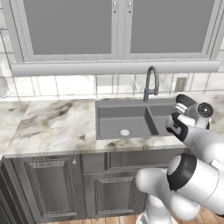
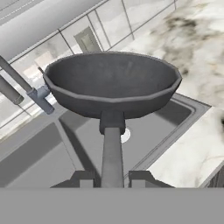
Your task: Move the pot and pan from the stove into the sink.
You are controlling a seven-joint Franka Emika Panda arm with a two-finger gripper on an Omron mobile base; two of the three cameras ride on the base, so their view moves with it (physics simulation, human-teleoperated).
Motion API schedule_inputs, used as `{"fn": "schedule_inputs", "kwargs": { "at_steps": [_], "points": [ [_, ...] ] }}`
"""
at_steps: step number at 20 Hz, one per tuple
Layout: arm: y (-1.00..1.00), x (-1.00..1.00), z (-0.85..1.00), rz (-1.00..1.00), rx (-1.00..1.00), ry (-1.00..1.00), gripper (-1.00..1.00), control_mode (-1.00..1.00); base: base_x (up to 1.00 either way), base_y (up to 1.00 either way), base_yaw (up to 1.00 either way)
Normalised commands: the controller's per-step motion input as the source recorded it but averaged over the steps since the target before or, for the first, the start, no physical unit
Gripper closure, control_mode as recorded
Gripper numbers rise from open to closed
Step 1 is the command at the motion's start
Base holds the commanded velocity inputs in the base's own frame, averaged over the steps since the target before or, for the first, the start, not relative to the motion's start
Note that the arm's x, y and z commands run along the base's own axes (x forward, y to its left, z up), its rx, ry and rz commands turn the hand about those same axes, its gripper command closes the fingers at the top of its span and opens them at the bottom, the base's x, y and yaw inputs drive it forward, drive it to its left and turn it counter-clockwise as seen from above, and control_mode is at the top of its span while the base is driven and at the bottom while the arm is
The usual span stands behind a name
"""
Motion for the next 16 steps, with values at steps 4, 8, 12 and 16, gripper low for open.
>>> {"fn": "schedule_inputs", "kwargs": {
  "at_steps": [4,8,12,16],
  "points": [
    [0.0,0.03,0.0,-0.05,0.0,0.0,1.0,-1.0,0.0,0.0,0.0],
    [0.0,0.07,-0.02,0.0,0.0,0.0,1.0,-1.0,0.0,0.0,0.0],
    [0.0,0.2,-0.07,0.0,0.0,0.0,1.0,-1.0,0.0,0.0,0.0],
    [-0.01,0.32,-0.13,0.0,0.0,0.04,1.0,-1.0,0.0,0.0,0.0]
  ]
}}
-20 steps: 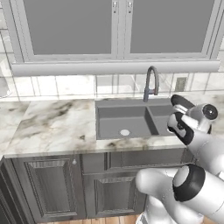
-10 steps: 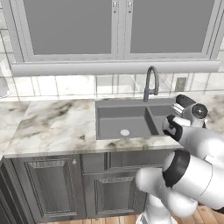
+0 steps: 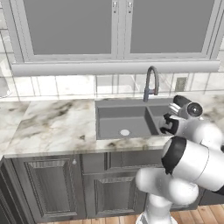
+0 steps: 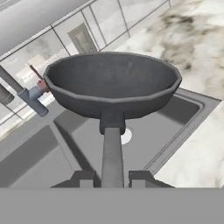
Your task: Move the pot and pan from the stove into the sink.
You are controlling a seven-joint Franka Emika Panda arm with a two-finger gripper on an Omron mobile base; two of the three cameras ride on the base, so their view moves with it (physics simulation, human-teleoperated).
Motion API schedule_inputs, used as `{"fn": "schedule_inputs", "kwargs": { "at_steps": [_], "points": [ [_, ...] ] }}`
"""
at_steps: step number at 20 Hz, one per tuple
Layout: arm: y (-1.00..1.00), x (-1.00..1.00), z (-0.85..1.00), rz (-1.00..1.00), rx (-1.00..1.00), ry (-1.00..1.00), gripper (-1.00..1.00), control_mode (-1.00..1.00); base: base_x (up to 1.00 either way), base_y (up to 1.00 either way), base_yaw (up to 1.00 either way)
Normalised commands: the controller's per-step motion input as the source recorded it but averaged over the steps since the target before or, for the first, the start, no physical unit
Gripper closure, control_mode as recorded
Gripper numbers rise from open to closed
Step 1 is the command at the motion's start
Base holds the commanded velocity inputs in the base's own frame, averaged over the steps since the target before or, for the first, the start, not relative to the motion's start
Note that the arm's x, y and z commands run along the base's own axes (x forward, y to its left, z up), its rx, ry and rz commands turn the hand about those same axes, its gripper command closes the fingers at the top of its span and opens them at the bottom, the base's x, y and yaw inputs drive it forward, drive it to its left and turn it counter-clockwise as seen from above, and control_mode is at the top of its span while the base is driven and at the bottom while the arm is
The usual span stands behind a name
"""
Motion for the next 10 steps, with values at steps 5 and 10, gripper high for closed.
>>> {"fn": "schedule_inputs", "kwargs": {
  "at_steps": [5,10],
  "points": [
    [-0.17,0.41,-0.07,0.0,0.0,0.07,1.0,-1.0,0.0,0.0,0.0],
    [-0.27,0.38,-0.17,0.0,0.0,0.07,1.0,-1.0,0.0,0.0,0.0]
  ]
}}
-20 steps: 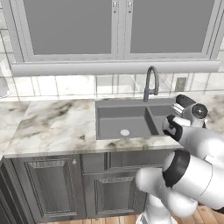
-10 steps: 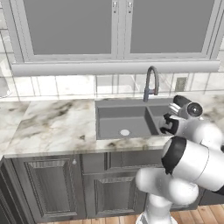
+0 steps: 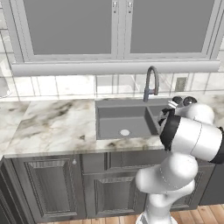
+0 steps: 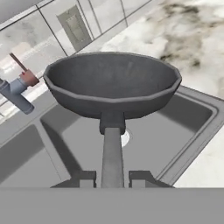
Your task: Move the pot and pan from the stove into the sink.
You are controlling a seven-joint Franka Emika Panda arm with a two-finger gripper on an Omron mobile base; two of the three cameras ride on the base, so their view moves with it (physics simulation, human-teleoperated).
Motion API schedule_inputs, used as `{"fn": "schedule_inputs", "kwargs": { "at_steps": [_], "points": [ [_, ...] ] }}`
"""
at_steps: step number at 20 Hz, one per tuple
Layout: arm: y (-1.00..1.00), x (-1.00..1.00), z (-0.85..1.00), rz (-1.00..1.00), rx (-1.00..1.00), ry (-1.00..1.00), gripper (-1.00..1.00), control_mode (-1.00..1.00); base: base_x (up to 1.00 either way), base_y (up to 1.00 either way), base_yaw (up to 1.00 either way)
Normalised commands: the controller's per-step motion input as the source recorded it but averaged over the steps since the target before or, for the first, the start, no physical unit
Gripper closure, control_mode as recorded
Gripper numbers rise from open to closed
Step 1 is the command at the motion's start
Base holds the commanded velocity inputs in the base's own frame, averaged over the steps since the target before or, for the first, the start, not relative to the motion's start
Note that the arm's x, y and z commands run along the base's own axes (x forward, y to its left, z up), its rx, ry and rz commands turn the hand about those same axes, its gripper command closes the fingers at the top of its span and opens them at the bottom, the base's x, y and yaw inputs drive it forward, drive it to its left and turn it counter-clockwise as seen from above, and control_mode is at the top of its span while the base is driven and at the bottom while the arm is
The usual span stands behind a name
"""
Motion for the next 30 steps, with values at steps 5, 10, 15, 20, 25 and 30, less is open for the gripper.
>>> {"fn": "schedule_inputs", "kwargs": {
  "at_steps": [5,10,15,20,25,30],
  "points": [
    [-0.22,0.47,-0.21,0.0,0.0,0.1,1.0,-1.0,0.0,0.0,0.0],
    [-0.08,0.26,-0.18,0.0,0.0,0.07,1.0,-1.0,0.0,0.0,0.0],
    [0.0,0.0,-0.01,0.0,0.0,0.0,1.0,-1.0,0.0,0.0,0.0],
    [0.0,0.03,-0.2,0.0,-0.01,0.03,1.0,-1.0,0.0,0.0,0.0],
    [0.0,0.12,-0.29,0.0,-0.02,0.03,1.0,-1.0,0.0,0.0,0.0],
    [0.0,0.38,-0.22,0.0,-0.01,0.0,1.0,-1.0,0.0,0.0,0.0]
  ]
}}
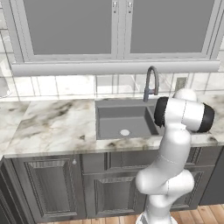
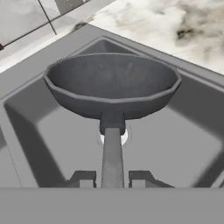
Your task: Move the pot and pan from the stove into the sink.
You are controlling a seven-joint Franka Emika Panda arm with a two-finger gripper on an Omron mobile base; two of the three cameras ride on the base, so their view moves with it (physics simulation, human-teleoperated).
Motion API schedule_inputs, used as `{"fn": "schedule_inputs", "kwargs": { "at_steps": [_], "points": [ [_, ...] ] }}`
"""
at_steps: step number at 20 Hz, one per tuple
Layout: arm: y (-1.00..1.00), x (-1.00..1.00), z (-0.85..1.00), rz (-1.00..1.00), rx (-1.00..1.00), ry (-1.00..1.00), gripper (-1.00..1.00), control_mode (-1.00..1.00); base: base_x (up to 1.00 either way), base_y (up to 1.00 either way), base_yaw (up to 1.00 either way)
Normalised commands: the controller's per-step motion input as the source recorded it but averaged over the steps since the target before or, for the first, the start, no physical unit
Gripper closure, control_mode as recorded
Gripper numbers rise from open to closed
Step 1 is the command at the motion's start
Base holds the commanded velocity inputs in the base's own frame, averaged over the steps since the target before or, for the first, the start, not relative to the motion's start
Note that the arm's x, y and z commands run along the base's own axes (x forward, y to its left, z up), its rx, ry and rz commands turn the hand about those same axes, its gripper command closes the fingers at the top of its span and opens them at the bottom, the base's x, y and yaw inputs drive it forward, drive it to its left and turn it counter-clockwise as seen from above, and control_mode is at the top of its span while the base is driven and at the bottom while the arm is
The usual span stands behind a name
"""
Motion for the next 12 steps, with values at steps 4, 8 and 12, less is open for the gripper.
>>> {"fn": "schedule_inputs", "kwargs": {
  "at_steps": [4,8,12],
  "points": [
    [-0.02,0.45,-0.2,0.0,0.0,0.0,1.0,-1.0,0.0,0.0,0.0],
    [-0.2,0.28,-0.24,0.0,0.0,0.02,1.0,-1.0,0.0,0.0,0.0],
    [-0.25,0.23,-0.26,0.0,0.0,0.0,1.0,-1.0,0.0,0.0,0.0]
  ]
}}
